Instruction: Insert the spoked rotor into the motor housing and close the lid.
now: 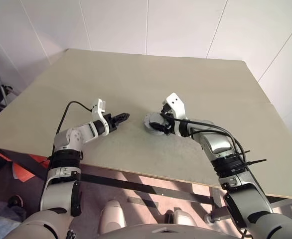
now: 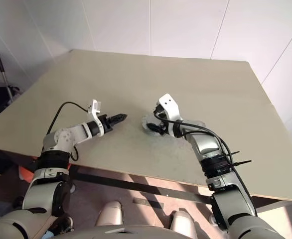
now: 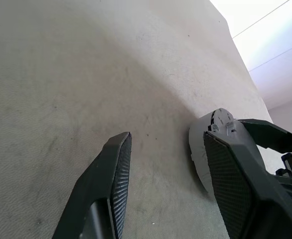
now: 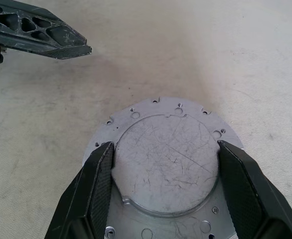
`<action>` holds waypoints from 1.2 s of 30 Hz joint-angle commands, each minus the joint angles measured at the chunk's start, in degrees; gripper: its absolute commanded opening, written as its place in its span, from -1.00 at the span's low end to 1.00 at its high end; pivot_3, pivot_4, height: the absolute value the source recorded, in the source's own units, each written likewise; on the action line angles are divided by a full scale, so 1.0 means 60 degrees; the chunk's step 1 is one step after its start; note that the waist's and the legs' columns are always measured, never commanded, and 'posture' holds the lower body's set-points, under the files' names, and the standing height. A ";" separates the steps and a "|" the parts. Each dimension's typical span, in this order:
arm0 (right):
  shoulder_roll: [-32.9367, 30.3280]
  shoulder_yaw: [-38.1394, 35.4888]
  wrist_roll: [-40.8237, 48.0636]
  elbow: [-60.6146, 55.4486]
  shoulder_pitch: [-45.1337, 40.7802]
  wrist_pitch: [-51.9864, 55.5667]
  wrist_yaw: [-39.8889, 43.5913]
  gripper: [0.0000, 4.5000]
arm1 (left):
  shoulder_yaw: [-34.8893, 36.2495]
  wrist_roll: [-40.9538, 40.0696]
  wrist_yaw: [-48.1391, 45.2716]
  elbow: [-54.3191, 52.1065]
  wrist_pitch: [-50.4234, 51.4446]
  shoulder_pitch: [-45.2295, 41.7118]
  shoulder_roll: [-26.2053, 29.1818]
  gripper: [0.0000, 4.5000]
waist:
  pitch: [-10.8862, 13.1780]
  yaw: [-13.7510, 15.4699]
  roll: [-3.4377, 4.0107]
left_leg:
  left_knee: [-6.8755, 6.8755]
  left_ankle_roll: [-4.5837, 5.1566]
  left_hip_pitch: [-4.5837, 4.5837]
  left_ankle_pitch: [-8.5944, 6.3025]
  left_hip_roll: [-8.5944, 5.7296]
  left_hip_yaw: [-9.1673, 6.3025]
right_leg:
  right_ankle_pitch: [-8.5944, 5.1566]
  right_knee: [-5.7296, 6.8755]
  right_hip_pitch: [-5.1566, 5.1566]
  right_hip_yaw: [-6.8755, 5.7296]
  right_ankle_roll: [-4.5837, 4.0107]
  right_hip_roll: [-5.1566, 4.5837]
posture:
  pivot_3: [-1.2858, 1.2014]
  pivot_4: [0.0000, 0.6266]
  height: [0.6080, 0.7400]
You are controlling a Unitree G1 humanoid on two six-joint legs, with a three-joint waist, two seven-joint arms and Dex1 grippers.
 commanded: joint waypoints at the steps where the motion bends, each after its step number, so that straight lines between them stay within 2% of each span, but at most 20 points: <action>1: -0.0272 0.0031 -0.0323 0.0324 -0.0103 0.0165 -0.0059 0.39 | 0.0045 -0.0100 -0.0015 -0.0356 -0.0047 -0.0051 0.0070 0.09 | 0.0000 0.0001 0.0000 | 0.0000 0.0002 0.0004 -0.0001 0.0000 0.0000 | 0.0000 0.0000 0.0004 0.0000 0.0000 0.0000 | 0.03 -1.00 1.00; 16: -0.0762 0.0433 -0.0582 0.0469 -0.0039 0.0212 0.0044 0.39 | 0.0048 -0.0217 0.0018 -0.0512 0.0085 -0.0025 -0.0077 0.09 | -0.0001 0.0069 -0.0001 | -0.0002 0.0012 0.0043 -0.0008 -0.0004 0.0000 | -0.0003 -0.0008 0.0053 -0.0002 0.0003 -0.0007 | 0.03 -1.00 1.00; 19: -0.0733 0.0440 -0.0592 0.0501 -0.0069 0.0196 0.0017 0.39 | 0.0157 -0.0553 0.0082 -0.0564 0.0318 -0.0311 -0.0478 0.09 | -0.0001 0.0085 -0.0002 | -0.0001 0.0013 0.0044 -0.0008 -0.0005 0.0000 | -0.0003 -0.0008 0.0053 -0.0002 0.0003 -0.0008 | 0.03 -1.00 1.00; 23: -0.0668 0.0455 -0.0604 0.0532 -0.0110 0.0201 -0.0022 0.39 | 0.0576 -0.1036 0.0558 0.0391 0.0453 -0.1445 -0.1571 0.09 | 0.0001 0.0144 -0.0009 | 0.0002 0.0012 0.0042 -0.0008 -0.0008 0.0001 | -0.0003 -0.0008 0.0067 -0.0005 0.0004 -0.0016 | 0.03 -1.00 1.00; 26: -0.0628 0.0464 -0.0618 0.0501 -0.0113 0.0212 -0.0044 0.39 | 0.0550 -0.0872 0.0603 0.1368 0.0289 -0.2126 -0.2024 -0.20 | 0.0000 0.0148 -0.0007 | 0.0002 0.0011 0.0050 -0.0007 -0.0015 0.0002 | -0.0007 -0.0009 0.0071 0.0001 0.0011 -0.0019 | 0.03 -1.00 1.00; 29: -0.0604 0.0436 -0.0596 0.0417 -0.0087 0.0253 -0.0113 0.39 | 0.0569 -0.0684 0.0650 0.2338 0.0159 -0.2560 -0.2151 -0.67 | -0.0005 0.0121 0.0001 | -0.0007 0.0011 0.0064 -0.0007 -0.0016 0.0002 | -0.0034 -0.0010 0.0071 0.0003 0.0057 -0.0017 | 0.03 -1.00 1.00; 31: -0.0597 0.0395 -0.0570 0.0330 -0.0050 0.0304 -0.0166 0.39 | 0.0451 -0.0477 0.0681 0.2802 0.0097 -0.2663 -0.2110 -0.98 | -0.0005 0.0113 0.0001 | -0.0013 0.0011 0.0062 -0.0006 -0.0014 0.0001 | -0.0009 -0.0010 0.0066 0.0002 0.0015 -0.0011 | 0.03 -1.00 1.00; 36: -0.0619 0.0284 -0.0551 0.0195 0.0067 0.0405 -0.0276 0.39 | 0.0285 -0.0269 0.0567 0.3041 0.0433 -0.2599 -0.1957 -0.99 | -0.0003 0.0121 -0.0002 | -0.0011 0.0013 0.0051 -0.0008 -0.0014 0.0001 | -0.0009 -0.0022 0.0064 -0.0001 0.0015 -0.0013 | 0.03 -1.00 1.00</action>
